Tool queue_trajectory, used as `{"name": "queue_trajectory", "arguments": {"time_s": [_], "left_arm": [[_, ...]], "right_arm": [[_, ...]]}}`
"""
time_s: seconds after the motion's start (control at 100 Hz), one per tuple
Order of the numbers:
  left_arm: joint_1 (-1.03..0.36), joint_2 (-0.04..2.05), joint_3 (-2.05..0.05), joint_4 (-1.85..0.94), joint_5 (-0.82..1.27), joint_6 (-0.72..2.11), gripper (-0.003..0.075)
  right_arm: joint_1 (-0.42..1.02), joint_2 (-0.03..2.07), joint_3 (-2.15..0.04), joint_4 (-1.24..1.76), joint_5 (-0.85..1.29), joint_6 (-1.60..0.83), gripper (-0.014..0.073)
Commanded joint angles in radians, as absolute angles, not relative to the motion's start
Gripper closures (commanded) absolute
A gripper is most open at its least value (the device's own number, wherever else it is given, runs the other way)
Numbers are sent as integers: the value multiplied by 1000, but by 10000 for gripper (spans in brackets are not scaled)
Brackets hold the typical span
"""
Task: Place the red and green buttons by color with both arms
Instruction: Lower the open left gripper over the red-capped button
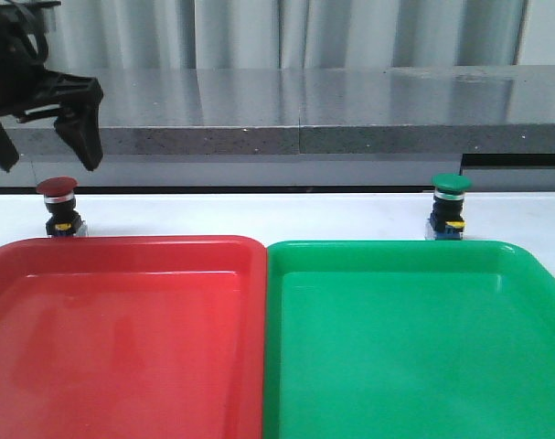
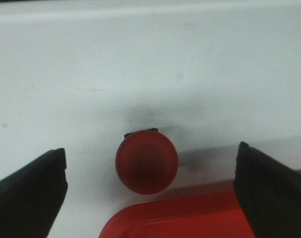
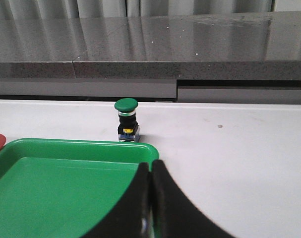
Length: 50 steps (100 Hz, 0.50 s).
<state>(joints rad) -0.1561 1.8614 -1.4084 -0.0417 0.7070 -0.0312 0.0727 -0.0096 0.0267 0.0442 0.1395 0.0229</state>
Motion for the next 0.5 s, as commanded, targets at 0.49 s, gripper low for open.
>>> {"name": "queue_trajectory", "arguments": {"time_s": [0.49], "left_arm": [[-164,1890,-1442,-44,623,-45,210]], "right_arm": [[69,-28,13,36,53,20,660]]}}
